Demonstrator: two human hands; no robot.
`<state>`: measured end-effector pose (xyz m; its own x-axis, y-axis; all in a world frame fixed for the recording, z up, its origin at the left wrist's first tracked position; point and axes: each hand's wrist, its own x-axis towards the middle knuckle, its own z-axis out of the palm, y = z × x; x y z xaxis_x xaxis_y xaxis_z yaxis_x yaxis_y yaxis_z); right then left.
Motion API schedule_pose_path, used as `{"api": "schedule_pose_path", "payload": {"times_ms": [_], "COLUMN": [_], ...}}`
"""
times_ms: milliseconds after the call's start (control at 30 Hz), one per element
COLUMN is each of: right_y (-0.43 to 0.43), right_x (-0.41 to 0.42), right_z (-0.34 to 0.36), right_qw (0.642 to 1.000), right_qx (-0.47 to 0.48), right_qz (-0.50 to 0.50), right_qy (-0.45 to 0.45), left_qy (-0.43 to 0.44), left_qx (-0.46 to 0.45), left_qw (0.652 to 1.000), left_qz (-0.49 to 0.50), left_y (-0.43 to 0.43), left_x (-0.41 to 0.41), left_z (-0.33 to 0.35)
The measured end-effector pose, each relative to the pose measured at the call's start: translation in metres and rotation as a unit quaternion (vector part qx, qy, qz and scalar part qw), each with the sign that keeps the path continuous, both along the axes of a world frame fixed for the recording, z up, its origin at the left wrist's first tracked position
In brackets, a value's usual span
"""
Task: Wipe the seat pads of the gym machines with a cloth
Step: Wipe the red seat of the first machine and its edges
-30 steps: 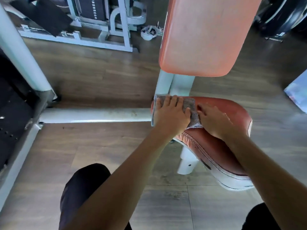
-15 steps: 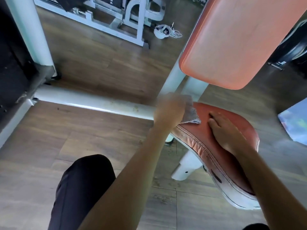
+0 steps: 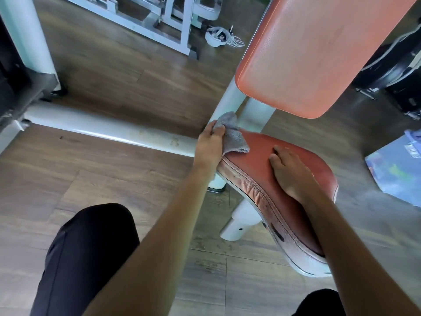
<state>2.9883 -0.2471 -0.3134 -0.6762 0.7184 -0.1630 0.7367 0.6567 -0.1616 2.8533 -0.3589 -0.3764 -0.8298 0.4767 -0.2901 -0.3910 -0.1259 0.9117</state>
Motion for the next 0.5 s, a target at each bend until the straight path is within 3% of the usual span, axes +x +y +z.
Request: {"api": "schedule_pose_path", "payload": {"times_ms": [133,267,433,500], "right_y": [0.0,-0.002,-0.001,-0.002], "right_x": [-0.001,-0.001,0.0,-0.001], "right_z": [0.002,0.001,0.001,0.001], "right_qw": [1.0,1.0,1.0,1.0], "right_qx": [-0.001,0.002,-0.003,0.003], "right_qz": [0.001,0.002,0.004,0.002], "right_qy": [-0.001,-0.004,-0.008,-0.01], "left_qy": [0.116,-0.008,0.077,0.045], "left_qx": [-0.008,0.022,0.002,0.0], "left_qw": [0.989,0.998,0.99,0.992], "left_qz": [0.09,0.053,0.115,0.118], "left_y": [-0.013,0.003,-0.018,-0.007], "left_x": [0.061,0.008,0.074,0.045], "left_z": [-0.008,0.001,-0.006,-0.006]}}
